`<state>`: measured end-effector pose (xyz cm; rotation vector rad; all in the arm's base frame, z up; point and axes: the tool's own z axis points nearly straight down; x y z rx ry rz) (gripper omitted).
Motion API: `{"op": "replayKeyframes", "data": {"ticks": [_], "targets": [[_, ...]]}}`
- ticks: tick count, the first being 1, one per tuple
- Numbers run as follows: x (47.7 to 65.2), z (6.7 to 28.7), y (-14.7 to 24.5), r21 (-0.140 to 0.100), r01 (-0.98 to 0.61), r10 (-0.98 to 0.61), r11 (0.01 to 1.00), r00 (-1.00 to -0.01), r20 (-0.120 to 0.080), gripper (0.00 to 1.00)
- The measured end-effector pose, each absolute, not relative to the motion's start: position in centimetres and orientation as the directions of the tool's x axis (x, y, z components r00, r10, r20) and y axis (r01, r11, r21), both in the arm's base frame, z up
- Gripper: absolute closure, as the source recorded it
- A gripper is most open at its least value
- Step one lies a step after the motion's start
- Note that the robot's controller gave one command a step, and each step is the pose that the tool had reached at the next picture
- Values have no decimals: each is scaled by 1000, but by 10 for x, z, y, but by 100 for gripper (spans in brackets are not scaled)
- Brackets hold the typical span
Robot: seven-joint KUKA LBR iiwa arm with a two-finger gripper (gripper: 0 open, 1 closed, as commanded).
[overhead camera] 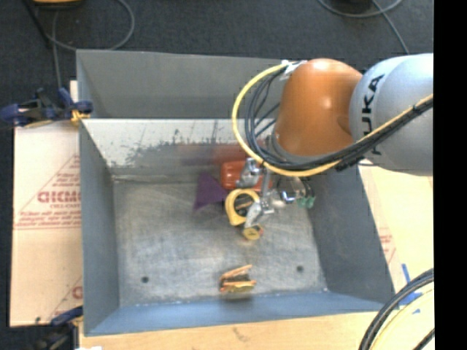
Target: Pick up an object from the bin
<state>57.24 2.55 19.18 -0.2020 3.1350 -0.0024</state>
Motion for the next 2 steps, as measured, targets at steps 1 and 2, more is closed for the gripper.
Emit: {"op": "replayKeyframes", "data": {"ticks": [1,2], "targets": [[572,191,26,-1,-126,-126,992,-992,-10,100],[576,223,21,0,-188,-188,982,-982,7,100]]}}
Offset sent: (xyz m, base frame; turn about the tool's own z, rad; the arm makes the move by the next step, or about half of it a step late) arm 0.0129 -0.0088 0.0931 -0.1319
